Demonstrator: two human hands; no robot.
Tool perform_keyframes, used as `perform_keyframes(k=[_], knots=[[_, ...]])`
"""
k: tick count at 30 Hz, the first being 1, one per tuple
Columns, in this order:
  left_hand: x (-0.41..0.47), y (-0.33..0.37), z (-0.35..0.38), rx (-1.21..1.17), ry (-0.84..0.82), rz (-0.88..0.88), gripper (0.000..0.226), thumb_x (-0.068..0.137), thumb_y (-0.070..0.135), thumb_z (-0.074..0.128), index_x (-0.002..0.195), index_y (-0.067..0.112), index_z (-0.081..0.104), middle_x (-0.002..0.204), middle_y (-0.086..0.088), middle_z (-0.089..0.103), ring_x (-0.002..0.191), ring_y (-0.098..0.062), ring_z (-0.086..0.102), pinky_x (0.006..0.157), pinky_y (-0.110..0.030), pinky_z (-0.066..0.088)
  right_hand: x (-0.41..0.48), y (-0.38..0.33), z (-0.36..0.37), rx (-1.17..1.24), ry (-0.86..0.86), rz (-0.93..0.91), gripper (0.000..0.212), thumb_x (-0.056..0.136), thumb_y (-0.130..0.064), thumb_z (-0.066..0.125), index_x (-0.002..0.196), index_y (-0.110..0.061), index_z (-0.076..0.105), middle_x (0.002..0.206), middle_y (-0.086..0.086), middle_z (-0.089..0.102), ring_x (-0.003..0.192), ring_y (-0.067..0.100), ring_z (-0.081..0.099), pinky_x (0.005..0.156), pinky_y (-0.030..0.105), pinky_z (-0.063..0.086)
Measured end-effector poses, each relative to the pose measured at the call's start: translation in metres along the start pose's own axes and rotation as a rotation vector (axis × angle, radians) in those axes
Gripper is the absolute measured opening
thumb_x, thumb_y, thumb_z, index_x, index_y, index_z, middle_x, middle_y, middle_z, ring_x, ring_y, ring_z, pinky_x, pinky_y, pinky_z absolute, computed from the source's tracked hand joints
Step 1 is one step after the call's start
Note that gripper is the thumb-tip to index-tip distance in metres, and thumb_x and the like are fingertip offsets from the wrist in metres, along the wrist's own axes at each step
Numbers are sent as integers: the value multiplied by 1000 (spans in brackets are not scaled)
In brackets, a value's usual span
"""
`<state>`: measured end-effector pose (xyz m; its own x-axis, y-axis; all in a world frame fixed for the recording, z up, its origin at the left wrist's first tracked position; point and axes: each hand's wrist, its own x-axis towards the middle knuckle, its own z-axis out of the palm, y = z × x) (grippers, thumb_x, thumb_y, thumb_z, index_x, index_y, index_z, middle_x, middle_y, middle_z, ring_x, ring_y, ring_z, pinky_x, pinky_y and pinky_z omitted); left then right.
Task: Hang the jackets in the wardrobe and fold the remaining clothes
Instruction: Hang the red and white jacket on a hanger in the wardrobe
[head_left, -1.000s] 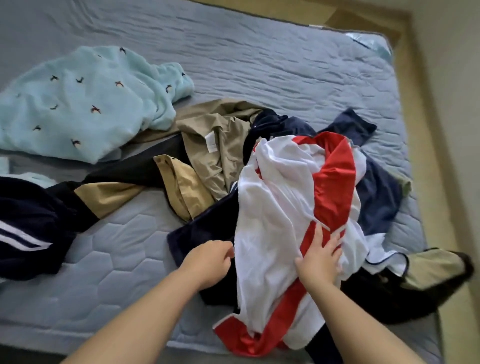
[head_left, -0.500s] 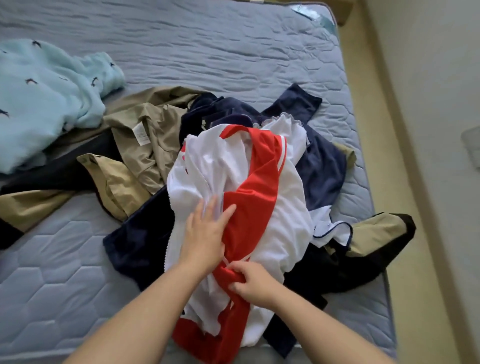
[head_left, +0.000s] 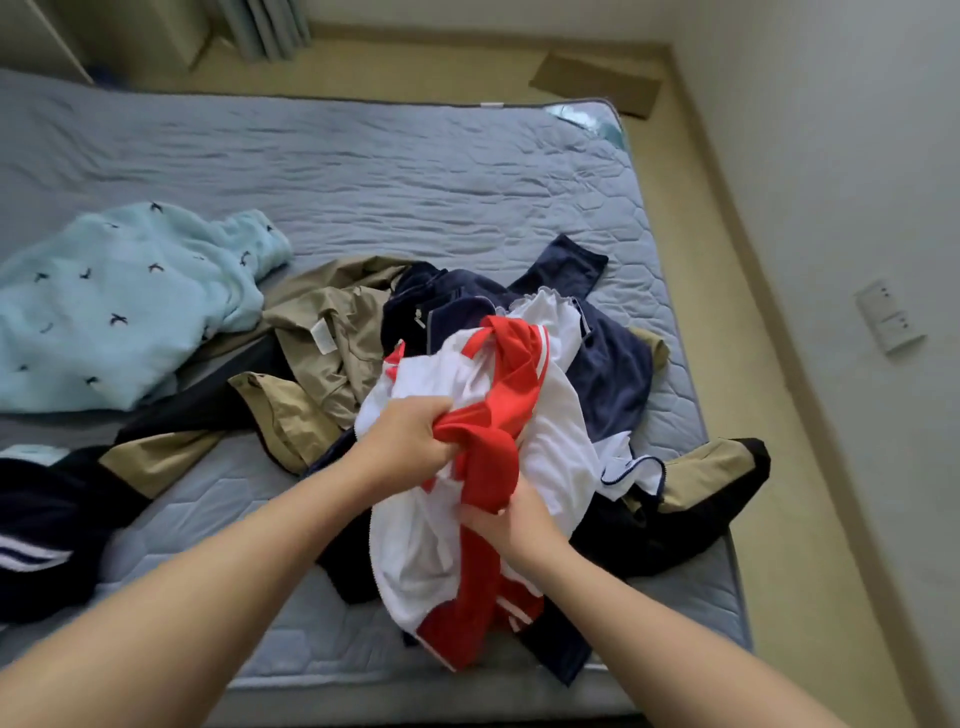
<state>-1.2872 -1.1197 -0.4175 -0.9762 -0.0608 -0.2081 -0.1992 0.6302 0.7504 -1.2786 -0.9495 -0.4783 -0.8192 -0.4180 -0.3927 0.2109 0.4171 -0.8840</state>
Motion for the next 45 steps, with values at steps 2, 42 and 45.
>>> perform_keyframes(k=[2,42,45], knots=[[-10,37,-45,-38,64,69,29,74,16,65,53,17,45,52,9,46,52,-2,42,54,-20,35,-13,-35,-4,-126,114,-16,23,88,-13,61,106,-27,58,81,-23,57,81,4,57,63,5,39],[-262,394,-476,190,1100,398,9,87,24,68,85,15,68,71,-8,63,73,-25,59,68,-30,41,-243,-561,-225,-541,830,-906,18,101,-16,35,88,-16,46,74,5,57,69,28,57,62,33,42],[-265,390,-481,259,1114,381,11,87,25,67,81,15,67,68,-7,63,73,-27,62,67,-32,44,-251,-558,-227,-546,746,-1036,17,98,-25,47,84,-16,50,70,1,60,65,23,59,63,37,47]])
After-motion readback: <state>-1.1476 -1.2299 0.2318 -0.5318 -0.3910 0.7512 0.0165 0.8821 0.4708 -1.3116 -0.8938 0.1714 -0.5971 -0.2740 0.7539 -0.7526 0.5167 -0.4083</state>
